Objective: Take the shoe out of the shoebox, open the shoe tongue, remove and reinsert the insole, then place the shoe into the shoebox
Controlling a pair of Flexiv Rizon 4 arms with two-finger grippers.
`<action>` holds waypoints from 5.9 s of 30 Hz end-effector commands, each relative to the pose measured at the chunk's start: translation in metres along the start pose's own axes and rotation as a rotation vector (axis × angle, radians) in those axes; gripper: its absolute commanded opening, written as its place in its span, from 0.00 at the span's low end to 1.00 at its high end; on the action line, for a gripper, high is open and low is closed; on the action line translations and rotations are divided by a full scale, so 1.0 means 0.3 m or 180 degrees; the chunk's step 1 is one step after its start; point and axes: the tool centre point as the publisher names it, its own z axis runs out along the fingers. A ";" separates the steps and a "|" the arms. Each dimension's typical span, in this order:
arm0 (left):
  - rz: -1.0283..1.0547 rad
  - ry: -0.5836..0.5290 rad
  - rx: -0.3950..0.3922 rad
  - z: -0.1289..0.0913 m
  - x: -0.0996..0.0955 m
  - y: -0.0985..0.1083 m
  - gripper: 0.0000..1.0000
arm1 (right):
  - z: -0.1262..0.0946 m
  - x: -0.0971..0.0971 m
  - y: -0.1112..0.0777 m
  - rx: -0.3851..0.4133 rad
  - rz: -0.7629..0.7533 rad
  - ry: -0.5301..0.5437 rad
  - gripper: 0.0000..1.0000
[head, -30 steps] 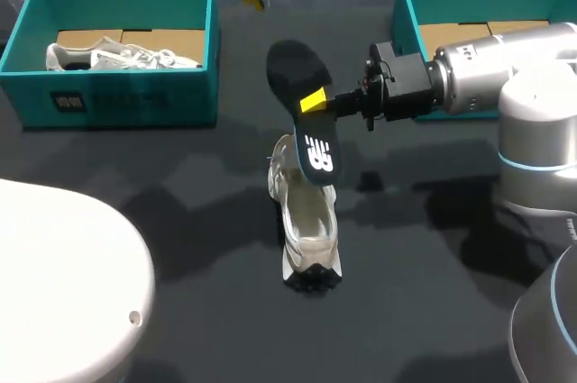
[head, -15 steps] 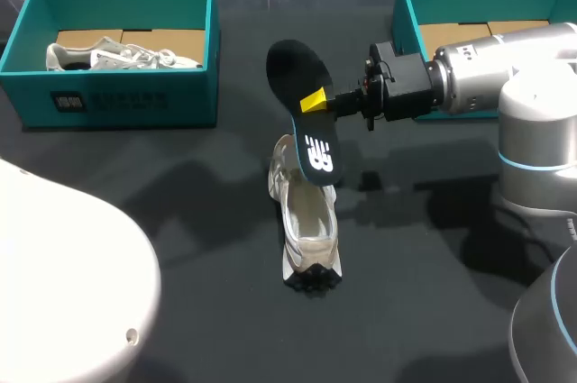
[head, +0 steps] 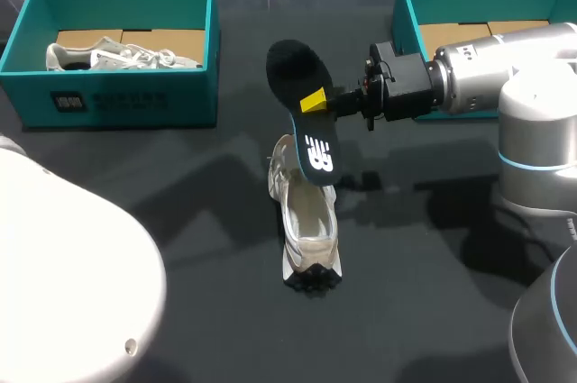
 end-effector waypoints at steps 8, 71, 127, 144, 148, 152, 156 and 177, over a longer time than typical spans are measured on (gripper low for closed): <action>0.0049 0.0020 -0.0014 0.000 0.002 -0.010 1.00 | 0.005 -0.002 -0.001 -0.0005 -0.0001 -0.0001 0.00; -0.0346 -0.2649 0.0308 0.183 0.454 -0.131 1.00 | 0.005 -0.002 -0.001 -0.0005 -0.0001 -0.0001 0.00; -0.0172 -0.4212 -0.0111 0.510 0.167 -0.102 0.63 | 0.041 -0.053 -0.035 -0.0261 0.0143 0.0310 0.00; -0.0138 -0.4345 -0.0053 0.525 0.139 -0.139 0.35 | 0.055 -0.066 -0.006 -0.0409 0.0101 0.0370 0.00; -0.0126 -0.4349 -0.0066 0.527 0.130 -0.143 0.34 | 0.057 -0.066 -0.004 -0.0415 0.0106 0.0366 0.00; -0.0111 -0.4353 -0.0070 0.531 0.117 -0.149 0.30 | 0.061 -0.068 -0.002 -0.0410 0.0112 0.0372 0.00; -0.0108 -0.4365 -0.0072 0.535 0.112 -0.149 0.25 | 0.064 -0.067 0.001 -0.0403 0.0108 0.0381 0.00; -0.0127 -0.4407 -0.0083 0.538 0.090 -0.143 0.00 | 0.070 -0.072 -0.001 -0.0361 0.0133 0.0388 0.00</action>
